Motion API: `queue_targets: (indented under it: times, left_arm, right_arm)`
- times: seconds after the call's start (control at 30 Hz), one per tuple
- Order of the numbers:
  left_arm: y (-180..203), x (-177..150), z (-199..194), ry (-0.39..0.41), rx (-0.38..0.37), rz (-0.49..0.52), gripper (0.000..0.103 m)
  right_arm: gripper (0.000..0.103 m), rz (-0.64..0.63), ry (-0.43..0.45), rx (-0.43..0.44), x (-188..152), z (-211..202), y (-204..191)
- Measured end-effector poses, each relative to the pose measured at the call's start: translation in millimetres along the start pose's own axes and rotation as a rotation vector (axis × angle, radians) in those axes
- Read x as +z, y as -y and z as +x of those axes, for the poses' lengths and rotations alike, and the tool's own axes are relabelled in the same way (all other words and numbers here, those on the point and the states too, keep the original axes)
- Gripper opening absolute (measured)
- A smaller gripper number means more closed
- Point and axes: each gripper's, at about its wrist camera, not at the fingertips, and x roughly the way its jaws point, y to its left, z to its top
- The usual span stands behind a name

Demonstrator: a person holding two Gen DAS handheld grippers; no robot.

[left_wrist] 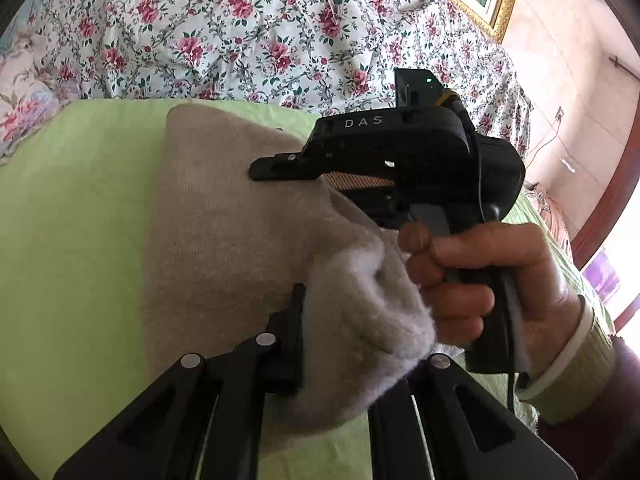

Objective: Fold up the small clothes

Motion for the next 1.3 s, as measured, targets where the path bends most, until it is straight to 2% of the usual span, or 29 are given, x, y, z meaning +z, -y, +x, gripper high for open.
queue_targets:
  times: [0.07,0.17,0.3,0.4,0.53,0.6,0.7,0.83,0.9,0.97,1.07,1.1,1.17,1.2,1.27,1.3]
  left_arm:
    - [5,5,-6,0.01,-0.012,0.013,0.007]
    - [36,21,-12,0.053,-0.069,0.058,0.007]
    - [80,29,5,0.047,-0.134,0.098,0.007]
    - [99,25,40,-0.017,-0.169,0.097,0.007]
    - [116,11,87,-0.126,-0.17,0.106,0.007]
    - [121,6,94,-0.137,-0.158,0.112,0.007]
    - [123,7,98,-0.13,-0.146,0.118,0.008]
    - [120,9,105,-0.156,-0.142,0.126,0.009]
    - [120,6,105,-0.16,-0.146,0.122,0.016]
    - [117,5,100,-0.183,-0.173,0.106,0.027]
    - [118,-6,78,-0.201,-0.214,0.102,0.046]
    - [117,-8,69,-0.2,-0.224,0.104,0.049]
    - [110,-11,48,-0.192,-0.235,0.105,0.063]
    - [105,-11,38,-0.185,-0.235,0.1,0.067]
    - [89,-8,17,-0.16,-0.232,0.087,0.085]
    - [78,-4,8,-0.144,-0.225,0.073,0.089]
  right_arm:
    - [0.018,-0.022,0.056,0.012,5,-14,-7]
    - [0.017,-0.098,0.122,0.018,9,-50,-26]
    - [0.017,-0.188,0.198,-0.058,13,-107,-35]
    - [0.017,-0.19,0.213,-0.178,10,-132,-11]
    - [0.016,-0.11,0.184,-0.293,1,-138,44]
    - [0.016,-0.089,0.166,-0.319,-3,-132,63]
    - [0.016,-0.097,0.178,-0.296,-4,-133,69]
    - [0.017,-0.145,0.168,-0.364,-4,-129,65]
    - [0.017,-0.155,0.172,-0.382,-8,-129,63]
    - [0.02,-0.134,0.189,-0.386,-11,-133,64]
    - [0.038,-0.089,0.202,-0.412,-18,-143,69]
    - [0.05,-0.071,0.207,-0.424,-21,-147,69]
    - [0.062,-0.059,0.226,-0.425,-30,-156,67]
    - [0.065,-0.06,0.23,-0.416,-35,-161,66]
    - [0.069,-0.053,0.232,-0.403,-45,-167,65]
    - [0.071,-0.049,0.229,-0.392,-50,-169,65]
